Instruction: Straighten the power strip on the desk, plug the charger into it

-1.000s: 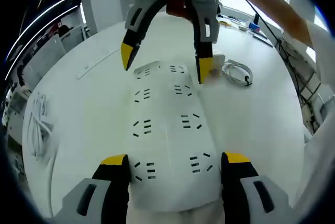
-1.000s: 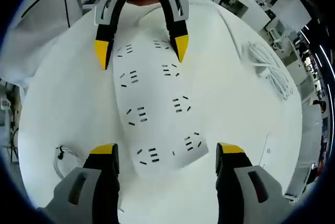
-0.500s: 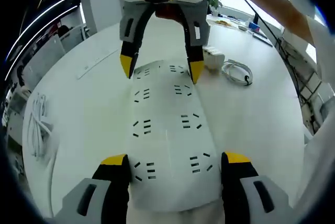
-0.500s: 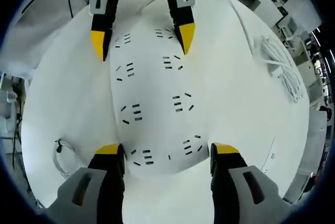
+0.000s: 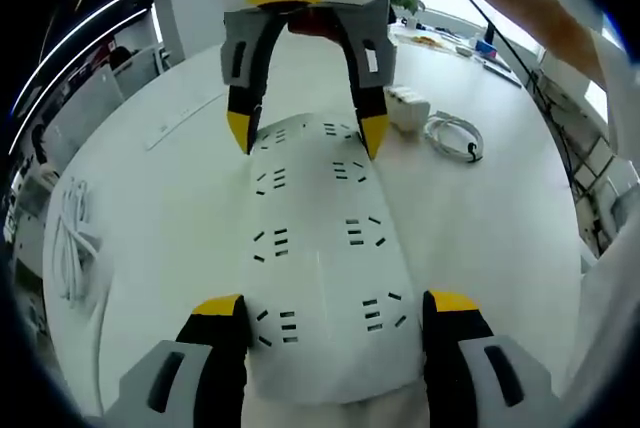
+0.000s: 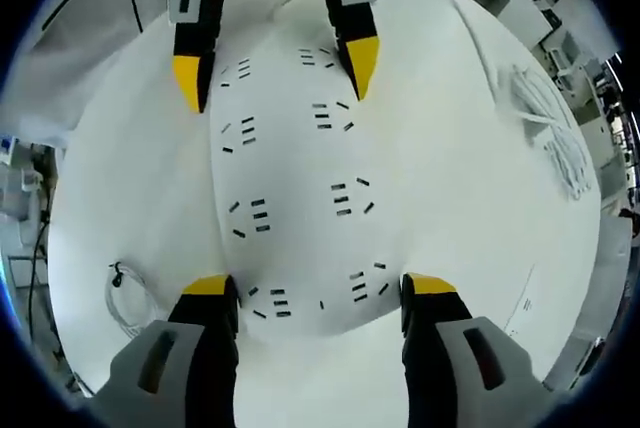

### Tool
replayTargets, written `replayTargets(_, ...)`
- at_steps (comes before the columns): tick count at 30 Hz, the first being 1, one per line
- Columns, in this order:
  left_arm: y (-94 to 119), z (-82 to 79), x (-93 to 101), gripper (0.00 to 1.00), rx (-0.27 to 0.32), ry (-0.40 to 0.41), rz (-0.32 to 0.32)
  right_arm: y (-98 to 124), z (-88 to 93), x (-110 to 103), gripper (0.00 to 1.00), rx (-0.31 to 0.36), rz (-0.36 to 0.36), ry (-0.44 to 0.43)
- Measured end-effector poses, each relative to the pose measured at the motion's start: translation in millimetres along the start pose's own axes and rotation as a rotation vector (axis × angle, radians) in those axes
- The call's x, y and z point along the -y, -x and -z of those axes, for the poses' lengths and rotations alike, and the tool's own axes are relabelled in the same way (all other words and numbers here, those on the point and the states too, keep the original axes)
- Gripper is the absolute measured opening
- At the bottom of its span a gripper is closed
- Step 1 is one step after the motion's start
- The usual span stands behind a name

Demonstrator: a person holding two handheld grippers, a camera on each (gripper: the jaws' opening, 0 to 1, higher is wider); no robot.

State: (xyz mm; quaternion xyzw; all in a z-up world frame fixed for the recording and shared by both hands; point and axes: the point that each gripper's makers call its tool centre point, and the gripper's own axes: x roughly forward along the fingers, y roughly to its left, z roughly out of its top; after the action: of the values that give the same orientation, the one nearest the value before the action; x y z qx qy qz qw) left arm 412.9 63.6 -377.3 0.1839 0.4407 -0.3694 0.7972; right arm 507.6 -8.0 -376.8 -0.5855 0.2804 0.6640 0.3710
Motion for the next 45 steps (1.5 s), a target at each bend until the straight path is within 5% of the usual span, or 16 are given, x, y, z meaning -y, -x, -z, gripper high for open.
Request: replayTargets(45, 1.3, 1.5, -3.2, 0.71, -0.061, -0.102, 0.059, 1.0, 1.9, -11.6, 0.65, -0.004, 0.021, -0.12)
